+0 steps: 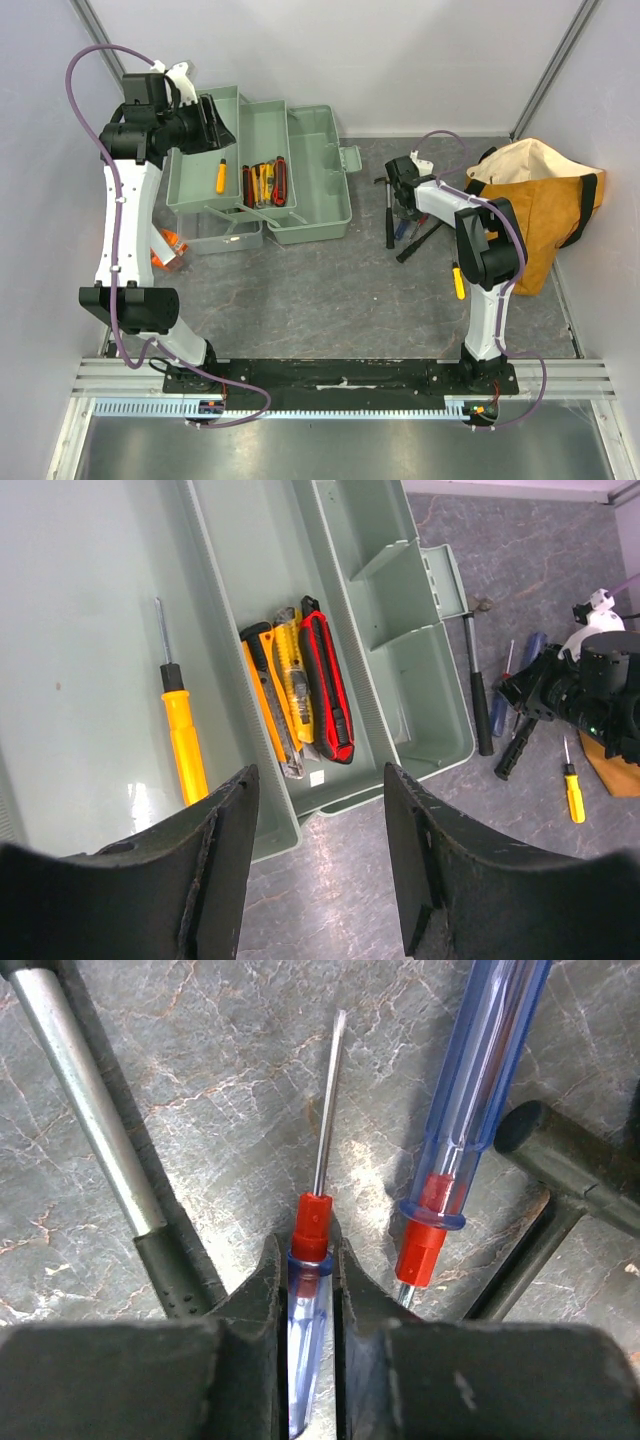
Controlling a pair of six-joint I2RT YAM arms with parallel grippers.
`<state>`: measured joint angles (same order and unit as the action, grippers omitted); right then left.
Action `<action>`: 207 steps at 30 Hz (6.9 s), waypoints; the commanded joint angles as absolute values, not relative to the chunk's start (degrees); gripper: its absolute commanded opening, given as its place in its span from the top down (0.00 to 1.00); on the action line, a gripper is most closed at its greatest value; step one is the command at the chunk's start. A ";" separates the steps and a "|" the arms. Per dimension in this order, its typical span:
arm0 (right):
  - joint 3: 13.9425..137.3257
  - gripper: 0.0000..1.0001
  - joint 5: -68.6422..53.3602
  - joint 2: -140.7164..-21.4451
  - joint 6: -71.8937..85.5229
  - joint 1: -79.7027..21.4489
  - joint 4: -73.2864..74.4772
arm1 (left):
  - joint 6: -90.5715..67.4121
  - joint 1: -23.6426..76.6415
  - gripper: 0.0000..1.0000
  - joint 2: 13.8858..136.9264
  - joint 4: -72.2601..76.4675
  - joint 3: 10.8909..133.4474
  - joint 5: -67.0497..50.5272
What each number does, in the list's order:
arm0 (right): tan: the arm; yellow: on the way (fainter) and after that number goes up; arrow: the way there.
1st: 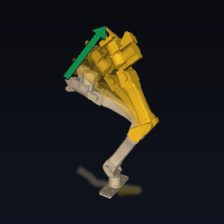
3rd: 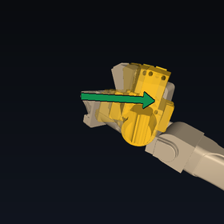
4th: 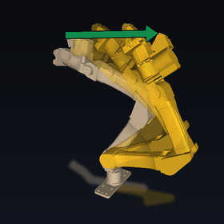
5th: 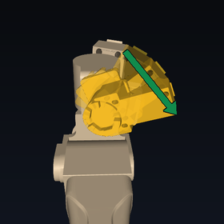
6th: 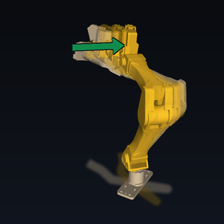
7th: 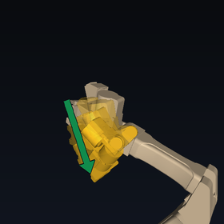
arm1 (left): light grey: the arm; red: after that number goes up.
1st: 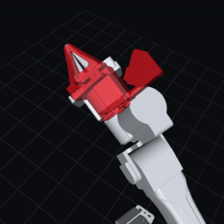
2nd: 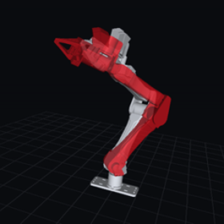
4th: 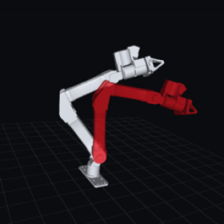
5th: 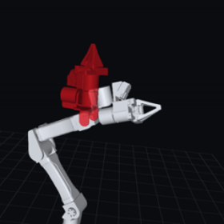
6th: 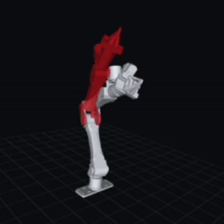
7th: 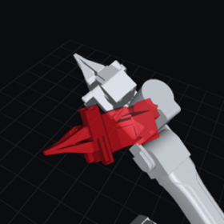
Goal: Pack the tool kit
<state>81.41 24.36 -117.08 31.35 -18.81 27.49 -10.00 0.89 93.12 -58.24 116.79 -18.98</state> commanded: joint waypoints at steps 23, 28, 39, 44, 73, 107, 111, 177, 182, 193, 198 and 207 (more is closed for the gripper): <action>84.47 1.00 -27.31 -92.29 41.29 -19.16 -5.85 | -36.02 10.19 0.36 82.62 -16.55 91.25 -53.87; 82.35 0.99 -32.43 -89.91 48.68 -21.97 -19.75 | -47.88 13.00 0.36 82.79 -3.10 85.79 -52.03; 82.35 0.97 -33.75 -91.14 54.14 -27.95 -29.61 | -49.31 17.49 0.35 84.20 3.43 85.79 -54.40; 82.88 0.97 -33.49 -91.84 54.58 -28.39 -30.32 | -48.69 18.46 0.40 83.85 4.39 85.08 -56.07; 77.00 0.11 -15.04 -87.10 46.84 -20.49 -8.89 | -12.40 9.95 0.98 84.46 -45.43 99.23 -17.51; 74.00 0.14 6.49 -95.36 42.19 -12.48 18.27 | -7.03 0.88 0.77 92.63 -53.79 94.13 22.50; 73.48 0.11 15.19 -96.24 41.75 -12.30 23.02 | -8.43 0.88 0.57 92.64 -53.79 94.66 23.12; 75.94 0.99 -29.71 -91.40 52.82 -28.56 -31.63 | -39.64 19.34 0.41 83.84 -10.02 79.54 -48.16; 76.55 0.99 -29.09 -91.93 53.35 -29.27 -32.78 | -39.55 19.42 0.47 83.94 -9.41 78.58 -48.60; 79.63 0.56 -23.57 -92.20 47.56 -29.18 -19.63 | -34.47 19.42 0.98 82.18 -14.74 80.06 -42.04; 78.75 0.11 -10.41 -88.25 40.26 -28.04 -8.90 | -24.19 17.94 0.98 82.62 -31.61 88.49 -24.21; 74.97 0.10 0.87 -85.87 41.57 -19.34 7.10 | -15.83 8.18 0.98 84.19 -47.10 95.01 -0.28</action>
